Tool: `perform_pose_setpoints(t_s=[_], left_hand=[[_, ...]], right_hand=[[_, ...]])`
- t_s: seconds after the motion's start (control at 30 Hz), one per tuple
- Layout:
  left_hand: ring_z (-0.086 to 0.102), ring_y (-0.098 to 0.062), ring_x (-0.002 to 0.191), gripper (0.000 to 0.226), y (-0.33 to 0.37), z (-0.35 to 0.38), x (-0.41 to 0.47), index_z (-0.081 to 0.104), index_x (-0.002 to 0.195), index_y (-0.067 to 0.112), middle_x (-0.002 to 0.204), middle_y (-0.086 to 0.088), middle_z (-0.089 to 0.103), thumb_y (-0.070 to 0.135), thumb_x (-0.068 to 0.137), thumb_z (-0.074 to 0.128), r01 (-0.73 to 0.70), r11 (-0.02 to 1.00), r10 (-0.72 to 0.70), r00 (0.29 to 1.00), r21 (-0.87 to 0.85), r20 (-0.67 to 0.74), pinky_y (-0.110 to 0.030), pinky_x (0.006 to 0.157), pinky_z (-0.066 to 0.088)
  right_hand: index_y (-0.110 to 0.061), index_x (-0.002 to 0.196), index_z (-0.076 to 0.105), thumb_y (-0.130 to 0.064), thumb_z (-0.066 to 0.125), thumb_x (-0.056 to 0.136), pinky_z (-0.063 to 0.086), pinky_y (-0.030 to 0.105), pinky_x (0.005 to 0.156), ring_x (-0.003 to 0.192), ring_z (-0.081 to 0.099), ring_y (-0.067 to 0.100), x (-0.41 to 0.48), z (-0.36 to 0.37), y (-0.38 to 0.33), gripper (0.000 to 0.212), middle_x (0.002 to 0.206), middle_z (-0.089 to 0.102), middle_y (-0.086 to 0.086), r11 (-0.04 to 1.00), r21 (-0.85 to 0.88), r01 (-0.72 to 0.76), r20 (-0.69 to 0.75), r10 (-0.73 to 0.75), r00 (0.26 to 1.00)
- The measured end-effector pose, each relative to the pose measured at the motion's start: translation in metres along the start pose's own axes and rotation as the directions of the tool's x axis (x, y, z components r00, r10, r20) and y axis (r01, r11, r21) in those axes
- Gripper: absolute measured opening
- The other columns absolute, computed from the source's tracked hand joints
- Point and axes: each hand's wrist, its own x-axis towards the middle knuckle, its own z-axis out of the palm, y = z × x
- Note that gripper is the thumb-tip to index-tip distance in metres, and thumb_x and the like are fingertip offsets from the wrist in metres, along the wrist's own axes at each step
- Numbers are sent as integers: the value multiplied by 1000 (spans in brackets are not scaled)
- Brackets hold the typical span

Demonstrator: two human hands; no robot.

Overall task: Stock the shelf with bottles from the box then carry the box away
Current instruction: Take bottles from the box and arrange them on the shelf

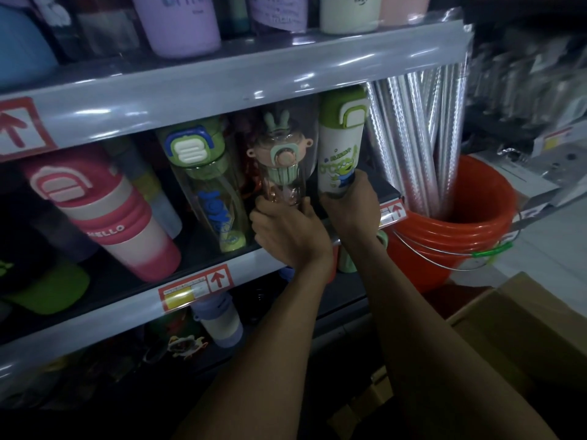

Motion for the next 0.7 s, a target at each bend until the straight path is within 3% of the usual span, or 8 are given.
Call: perform_pose_setpoints(t_s=[0.33, 0.57, 0.7], left_hand=[[54, -36, 117, 81, 2, -1, 2, 46, 137, 5, 128, -15, 54, 45, 77, 83, 27, 1000, -27, 999, 10, 36, -46, 100, 40], [52, -36, 123, 95, 7, -7, 2, 29, 153, 7, 139, -16, 48, 35, 78, 81, 35, 999, -36, 994, 8, 102, -46, 105, 38], [50, -38, 124, 99, 12, -15, 2, 20, 157, 5, 142, -18, 45, 25, 79, 77, 60, 998, -59, 990, -5, 131, -47, 104, 39]], right_hand=[[-12, 131, 52, -30, 77, 78, 45, 33, 78, 114, 63, 29, 1, 1, 0, 61, 126, 65, 7, 1000, 2, -1, 3, 1, 1000], [-14, 130, 51, -37, 80, 73, 57, 49, 86, 115, 64, 27, 0, -4, 1, 68, 124, 65, 6, 997, 62, 39, 14, -40, 999], [-15, 127, 51, -49, 78, 70, 58, 47, 81, 110, 66, 26, 0, -10, 1, 71, 118, 66, 6, 996, 68, 58, 13, -59, 998]])
